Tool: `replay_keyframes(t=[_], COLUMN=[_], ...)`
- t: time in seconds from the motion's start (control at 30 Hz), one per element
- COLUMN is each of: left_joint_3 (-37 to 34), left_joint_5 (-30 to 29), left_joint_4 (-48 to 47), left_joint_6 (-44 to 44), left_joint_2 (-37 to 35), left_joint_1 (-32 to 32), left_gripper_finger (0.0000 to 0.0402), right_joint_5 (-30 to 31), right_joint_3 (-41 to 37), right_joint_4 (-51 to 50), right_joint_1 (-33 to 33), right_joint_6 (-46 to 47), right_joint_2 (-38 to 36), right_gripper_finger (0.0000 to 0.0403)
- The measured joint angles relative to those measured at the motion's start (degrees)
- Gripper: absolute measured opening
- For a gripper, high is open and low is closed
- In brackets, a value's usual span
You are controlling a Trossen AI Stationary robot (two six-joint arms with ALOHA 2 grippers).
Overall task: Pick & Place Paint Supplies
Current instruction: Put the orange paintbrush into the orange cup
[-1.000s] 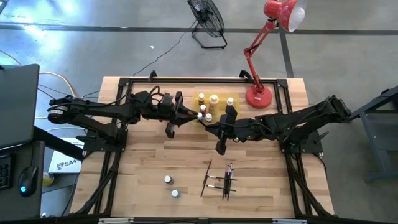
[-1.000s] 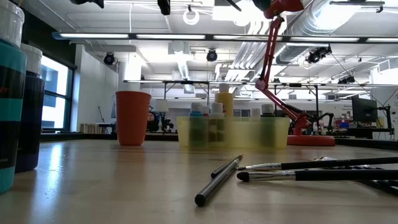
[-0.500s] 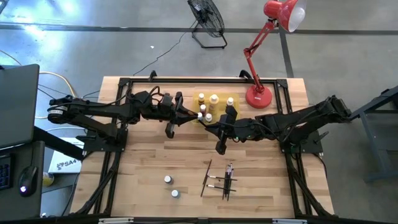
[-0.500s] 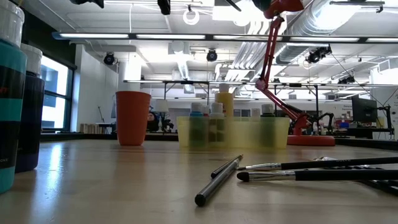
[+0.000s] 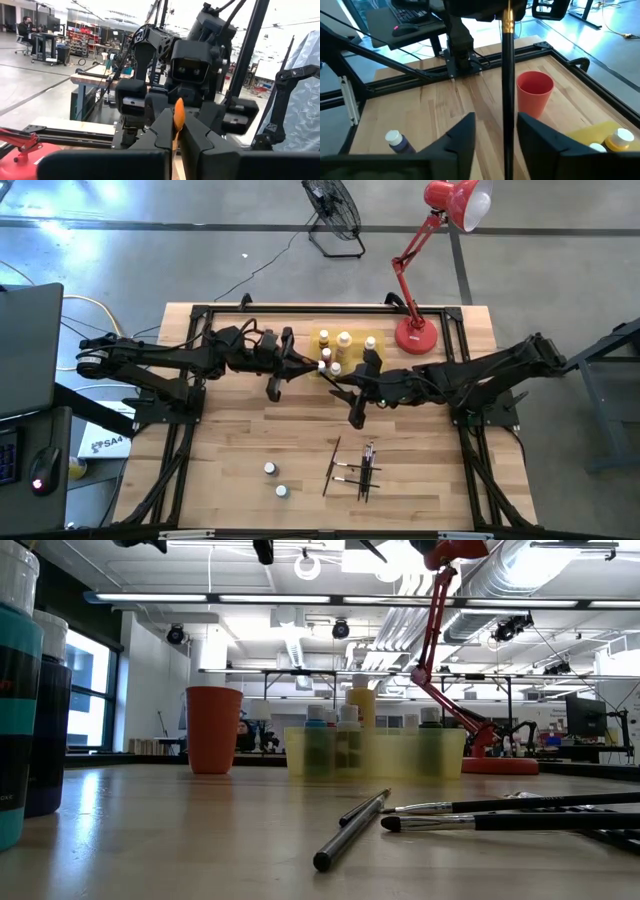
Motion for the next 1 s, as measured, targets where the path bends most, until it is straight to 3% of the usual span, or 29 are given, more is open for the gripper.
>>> replay_keyframes(t=[0.13,0.3,0.47,0.73,1.0], left_joint_3=[0.0,0.0,0.0,0.0,-1.9], left_joint_5=[-0.4,-1.4,-3.3,-14.7,-23.5], left_joint_4=[-0.6,-8.3,-22.1,-41.3,-53.3], left_joint_6=[1.5,1.8,1.9,5.8,5.7], left_joint_2=[-1.6,-7.5,-14.2,-25.8,-34.7], left_joint_1=[0.8,4.4,7.8,8.3,8.3], left_gripper_finger=[0.0006,0.0004,0.0004,0.0004,0.0004], right_joint_5=[-1.6,-2.9,-3.9,-3.9,-3.9], right_joint_3=[0.0,0.0,0.0,0.0,0.0], right_joint_4=[-2.2,-6.5,-10.2,-14.7,-18.4], right_joint_1=[0.2,0.6,1.5,2.6,2.6], right_joint_6=[0.3,3.8,6.2,6.3,7.6], right_joint_2=[-3.3,-9.1,-13.2,-14.7,-14.3], right_gripper_finger=[0.0177,0.0188,0.0178,0.0152,0.0107])
